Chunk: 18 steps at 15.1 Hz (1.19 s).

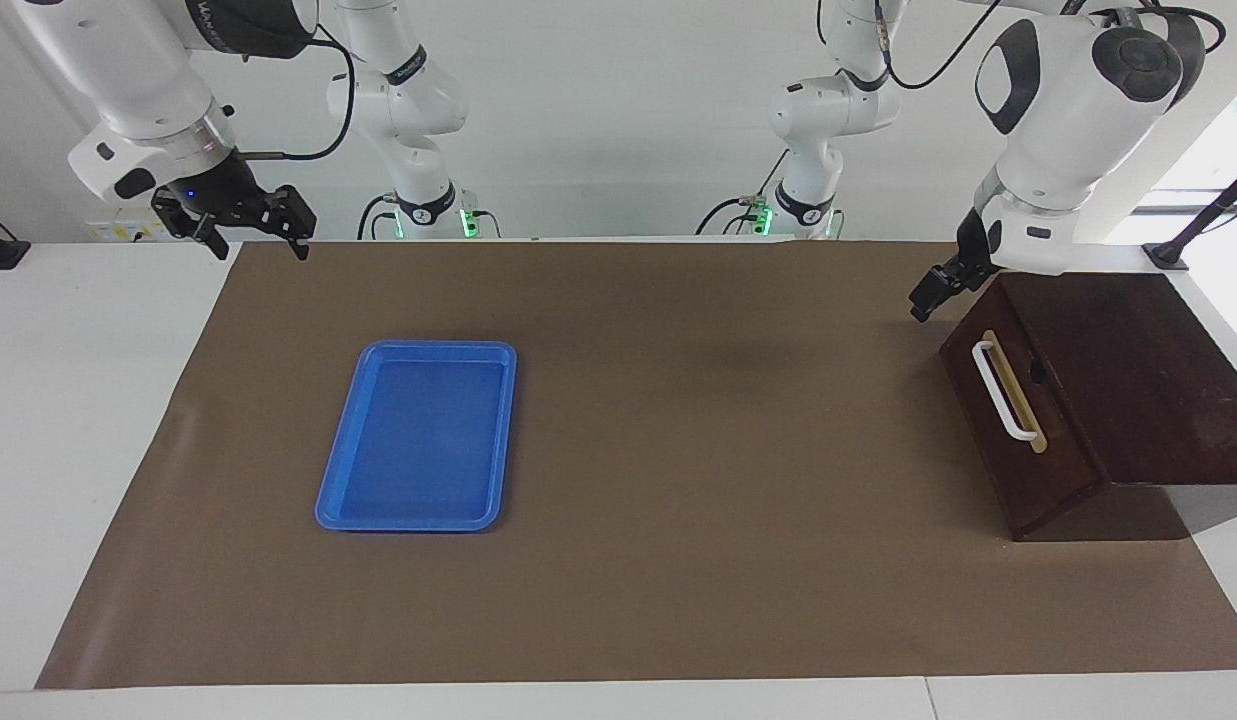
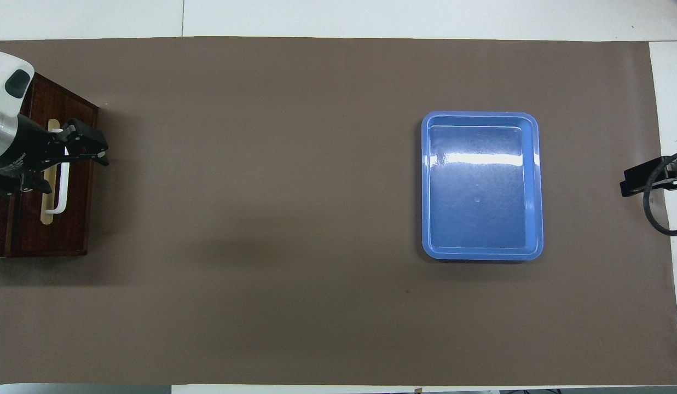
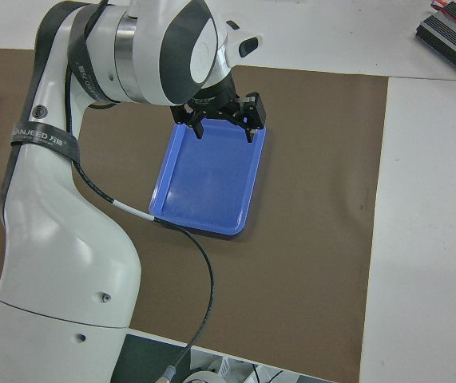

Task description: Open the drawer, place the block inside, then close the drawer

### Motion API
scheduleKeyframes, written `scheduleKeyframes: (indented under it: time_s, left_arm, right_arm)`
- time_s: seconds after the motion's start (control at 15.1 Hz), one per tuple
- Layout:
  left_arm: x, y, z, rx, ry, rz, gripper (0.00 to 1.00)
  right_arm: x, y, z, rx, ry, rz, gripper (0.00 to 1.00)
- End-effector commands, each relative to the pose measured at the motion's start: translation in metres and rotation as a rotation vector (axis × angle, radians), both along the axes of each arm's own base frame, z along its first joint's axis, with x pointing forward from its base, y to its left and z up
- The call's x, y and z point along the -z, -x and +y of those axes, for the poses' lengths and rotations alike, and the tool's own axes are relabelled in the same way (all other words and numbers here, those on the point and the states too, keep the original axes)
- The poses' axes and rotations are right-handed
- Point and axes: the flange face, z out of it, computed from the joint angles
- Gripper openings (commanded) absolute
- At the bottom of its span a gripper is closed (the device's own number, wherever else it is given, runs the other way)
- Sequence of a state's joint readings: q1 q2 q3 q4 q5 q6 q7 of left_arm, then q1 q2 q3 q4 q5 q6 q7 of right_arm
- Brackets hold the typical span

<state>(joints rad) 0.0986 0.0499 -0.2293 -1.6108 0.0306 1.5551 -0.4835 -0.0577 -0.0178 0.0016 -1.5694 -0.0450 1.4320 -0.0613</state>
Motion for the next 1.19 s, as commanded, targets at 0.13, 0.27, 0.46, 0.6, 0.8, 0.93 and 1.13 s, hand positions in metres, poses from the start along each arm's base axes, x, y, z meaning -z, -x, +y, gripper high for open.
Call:
scheduleKeyframes:
  time_s: [0.13, 0.27, 0.46, 0.6, 0.8, 0.93, 1.13]
  left_arm:
    - [-0.021, 0.021, -0.001, 0.147, 0.039, 0.002, 1.0]
    - [-0.026, 0.028, -0.006, 0.172, 0.041, 0.006, 1.0]
    - [-0.033, 0.034, -0.006, 0.247, 0.056, 0.014, 1.0]
    - [-0.035, 0.033, -0.003, 0.244, 0.061, 0.006, 1.0]
    - [-0.035, 0.033, -0.013, 0.264, 0.065, -0.002, 1.0]
    - [-0.038, 0.033, 0.001, 0.247, 0.094, -0.004, 1.0]
    - [-0.037, 0.034, 0.005, 0.289, 0.105, 0.01, 1.0]
  right_arm:
    - [-0.003, 0.001, 0.002, 0.011, -0.016, -0.004, 1.0]
    - [-0.004, 0.001, 0.002, 0.011, -0.017, -0.004, 1.0]
    - [-0.004, 0.001, 0.002, 0.011, -0.02, -0.004, 1.0]
    - [-0.004, 0.001, 0.004, 0.011, -0.034, -0.005, 1.0]
    - [-0.004, 0.0, 0.003, 0.012, -0.034, -0.007, 1.0]
    - [-0.004, 0.0, 0.002, 0.014, -0.034, -0.007, 1.0]
    - [-0.004, 0.001, 0.003, 0.012, -0.034, -0.005, 1.0]
